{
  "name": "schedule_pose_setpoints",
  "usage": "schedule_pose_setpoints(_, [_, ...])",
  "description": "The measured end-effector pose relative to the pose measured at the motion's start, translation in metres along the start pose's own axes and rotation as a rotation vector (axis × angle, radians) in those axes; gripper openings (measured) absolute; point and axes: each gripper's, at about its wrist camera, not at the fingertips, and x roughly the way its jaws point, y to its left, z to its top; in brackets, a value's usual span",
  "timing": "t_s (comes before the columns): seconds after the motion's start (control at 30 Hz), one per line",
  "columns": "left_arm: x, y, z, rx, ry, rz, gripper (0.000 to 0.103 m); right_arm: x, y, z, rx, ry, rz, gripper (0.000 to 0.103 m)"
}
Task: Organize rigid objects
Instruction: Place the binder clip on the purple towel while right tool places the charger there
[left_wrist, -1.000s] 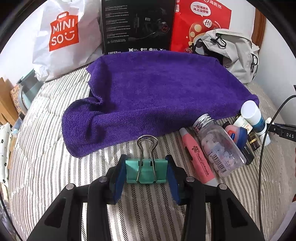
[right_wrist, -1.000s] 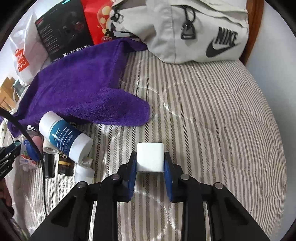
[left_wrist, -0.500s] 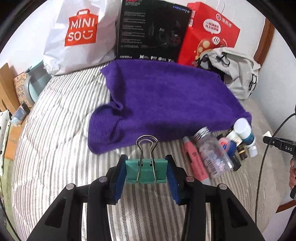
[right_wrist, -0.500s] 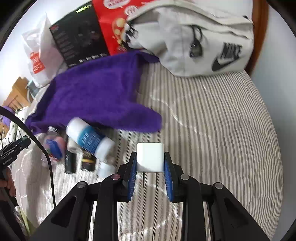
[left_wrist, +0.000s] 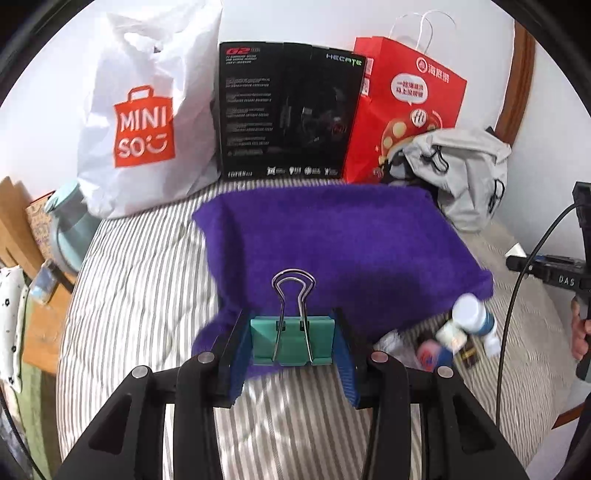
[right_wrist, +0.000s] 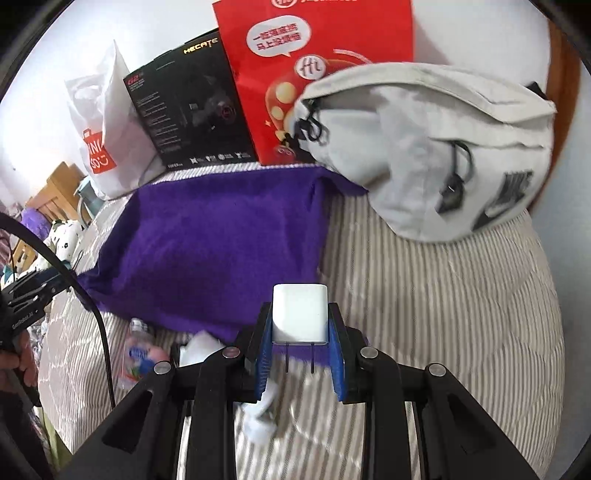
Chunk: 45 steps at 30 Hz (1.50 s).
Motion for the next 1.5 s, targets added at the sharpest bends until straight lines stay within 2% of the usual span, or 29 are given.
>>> schedule_pose_setpoints(0.2, [0.031, 0.007, 0.03, -0.036, -0.004, -0.034, 0.039, 0.033, 0.017, 0.027, -0.06, 0.015, 0.017, 0.027])
schedule_pose_setpoints(0.33, [0.056, 0.006, 0.042, -0.033, 0.011, -0.006, 0.039, 0.059, 0.028, 0.044, -0.089, 0.028, 0.026, 0.027])
schedule_pose_setpoints(0.63, [0.109, 0.007, 0.063, -0.041, 0.067, -0.022, 0.039, 0.123, 0.045, 0.084, -0.135, 0.071, 0.02, 0.027])
schedule_pose_setpoints(0.87, [0.14, 0.018, 0.077, -0.07, 0.092, -0.024, 0.039, 0.148, 0.041, 0.092, -0.134, 0.119, -0.007, 0.027])
schedule_pose_setpoints(1.1, [0.16, 0.015, 0.082, -0.053, 0.132, -0.007, 0.039, 0.15, 0.047, 0.089, -0.172, 0.112, -0.024, 0.028])
schedule_pose_setpoints(1.2, [0.165, 0.014, 0.083, -0.047, 0.157, 0.008, 0.039, 0.151, 0.05, 0.086, -0.192, 0.112, -0.007, 0.037])
schedule_pose_setpoints(1.27, [0.166, 0.013, 0.082, -0.04, 0.166, 0.014, 0.039, 0.152, 0.053, 0.084, -0.198, 0.123, 0.022, 0.056])
schedule_pose_setpoints(1.33, [0.166, 0.01, 0.082, -0.021, 0.175, 0.033, 0.039, 0.15, 0.055, 0.079, -0.205, 0.132, 0.038, 0.063])
schedule_pose_setpoints(1.4, [0.167, 0.004, 0.081, 0.01, 0.184, 0.057, 0.042, 0.147, 0.053, 0.074, -0.212, 0.132, 0.021, 0.063])
schedule_pose_setpoints(1.43, [0.166, 0.001, 0.079, 0.023, 0.19, 0.068, 0.048, 0.148, 0.053, 0.074, -0.209, 0.136, 0.017, 0.063])
schedule_pose_setpoints(1.47, [0.165, -0.001, 0.078, 0.03, 0.198, 0.085, 0.062, 0.146, 0.051, 0.071, -0.198, 0.142, 0.017, 0.063])
schedule_pose_setpoints(1.5, [0.165, -0.002, 0.075, 0.028, 0.208, 0.107, 0.07, 0.143, 0.049, 0.067, -0.186, 0.148, 0.02, 0.063])
